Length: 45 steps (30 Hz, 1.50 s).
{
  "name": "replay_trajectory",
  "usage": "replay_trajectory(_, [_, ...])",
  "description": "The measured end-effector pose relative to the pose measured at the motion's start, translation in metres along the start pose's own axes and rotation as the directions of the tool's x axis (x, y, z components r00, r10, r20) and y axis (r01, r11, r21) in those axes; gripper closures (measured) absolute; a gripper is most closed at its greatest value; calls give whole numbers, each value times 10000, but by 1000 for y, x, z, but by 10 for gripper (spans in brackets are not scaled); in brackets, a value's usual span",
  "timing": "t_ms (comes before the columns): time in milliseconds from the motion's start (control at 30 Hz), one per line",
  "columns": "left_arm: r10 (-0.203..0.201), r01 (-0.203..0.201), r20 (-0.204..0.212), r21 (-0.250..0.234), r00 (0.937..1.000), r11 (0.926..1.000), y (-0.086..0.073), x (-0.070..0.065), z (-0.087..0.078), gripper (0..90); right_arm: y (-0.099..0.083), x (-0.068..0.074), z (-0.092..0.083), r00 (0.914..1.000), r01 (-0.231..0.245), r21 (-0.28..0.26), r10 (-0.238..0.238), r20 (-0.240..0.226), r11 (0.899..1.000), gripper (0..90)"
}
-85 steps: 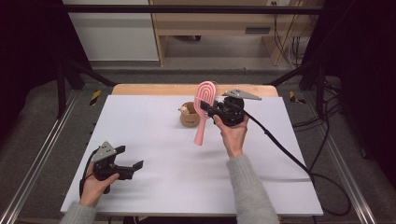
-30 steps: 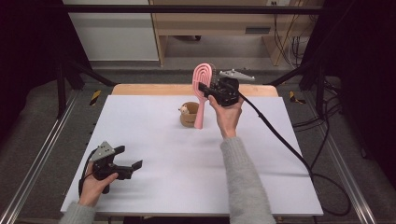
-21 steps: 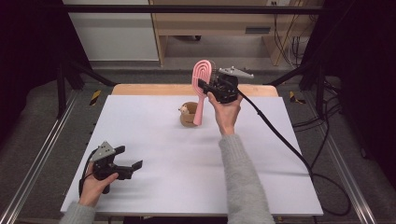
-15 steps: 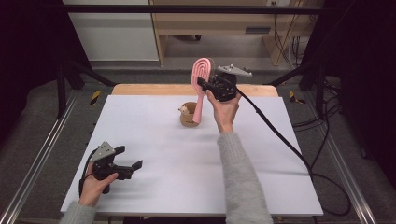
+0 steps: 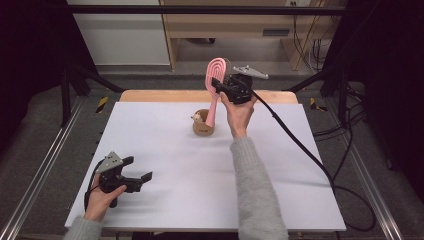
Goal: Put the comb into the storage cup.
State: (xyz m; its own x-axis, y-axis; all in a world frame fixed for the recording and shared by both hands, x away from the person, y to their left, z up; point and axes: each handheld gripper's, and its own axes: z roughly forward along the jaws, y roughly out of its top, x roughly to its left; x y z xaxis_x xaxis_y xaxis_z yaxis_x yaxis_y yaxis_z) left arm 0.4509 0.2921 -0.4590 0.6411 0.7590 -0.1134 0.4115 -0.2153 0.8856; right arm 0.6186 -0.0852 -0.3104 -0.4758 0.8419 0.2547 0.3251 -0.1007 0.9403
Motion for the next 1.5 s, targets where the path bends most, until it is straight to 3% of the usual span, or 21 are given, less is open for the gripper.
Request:
replay_trajectory(267, [-7, 7, 17, -5, 10000, 10000, 0, 0, 0, 5, 2, 2, 9, 10000, -37, -96, 38, 55, 9999, 637])
replay_trajectory(800, [-21, 21, 42, 58, 10000, 10000, -1, 1, 1, 5, 5, -7, 20, 9994, -195, -188, 200, 288, 9996, 638])
replay_trajectory(1500, [-49, 49, 53, 92, 10000, 9999, -2, 1, 2, 5, -5, -14, 41, 9980, -200, -81, 204, 597, 9998, 637])
